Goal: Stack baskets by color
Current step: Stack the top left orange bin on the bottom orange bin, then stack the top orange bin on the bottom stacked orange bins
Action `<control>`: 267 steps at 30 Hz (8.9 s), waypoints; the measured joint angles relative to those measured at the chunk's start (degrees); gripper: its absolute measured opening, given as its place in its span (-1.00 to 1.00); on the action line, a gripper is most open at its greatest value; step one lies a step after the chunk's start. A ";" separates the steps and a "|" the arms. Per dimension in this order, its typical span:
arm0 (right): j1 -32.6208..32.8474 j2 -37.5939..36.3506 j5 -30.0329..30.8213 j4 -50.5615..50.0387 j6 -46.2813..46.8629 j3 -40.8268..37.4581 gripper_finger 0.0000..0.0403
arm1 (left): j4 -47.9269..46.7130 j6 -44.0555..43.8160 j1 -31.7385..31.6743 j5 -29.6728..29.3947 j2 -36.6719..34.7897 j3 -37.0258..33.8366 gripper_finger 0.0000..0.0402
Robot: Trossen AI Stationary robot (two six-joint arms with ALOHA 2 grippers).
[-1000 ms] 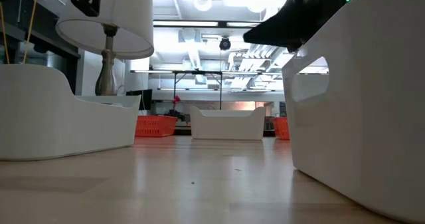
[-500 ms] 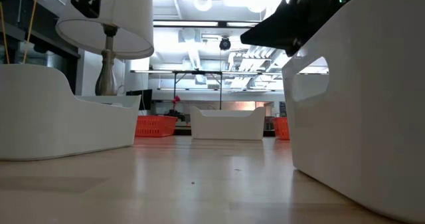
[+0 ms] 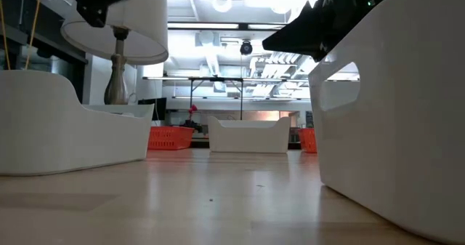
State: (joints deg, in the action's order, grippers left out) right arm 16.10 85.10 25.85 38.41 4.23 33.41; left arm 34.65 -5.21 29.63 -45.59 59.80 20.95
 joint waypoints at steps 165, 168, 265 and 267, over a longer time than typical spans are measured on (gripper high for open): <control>-2.99 0.00 0.52 -3.50 -4.26 0.04 -1.00 | -117.73 -41.70 11.52 41.42 36.81 51.25 -0.01; -2.99 0.00 0.52 -3.50 -4.26 0.04 -1.00 | -116.97 -42.92 11.53 39.02 34.46 52.64 0.01; -33.51 4.03 3.59 -72.87 4.82 15.56 0.17 | 3.90 2.19 -11.42 27.41 -9.34 -5.27 -0.72; -34.02 5.46 5.38 -72.85 3.79 15.56 0.17 | 5.27 2.23 -10.85 27.74 -9.34 -5.27 -0.72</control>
State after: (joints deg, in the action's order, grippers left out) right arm -17.92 90.56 31.23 -34.43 8.02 48.97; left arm 39.92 -2.98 18.78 -17.85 50.46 15.68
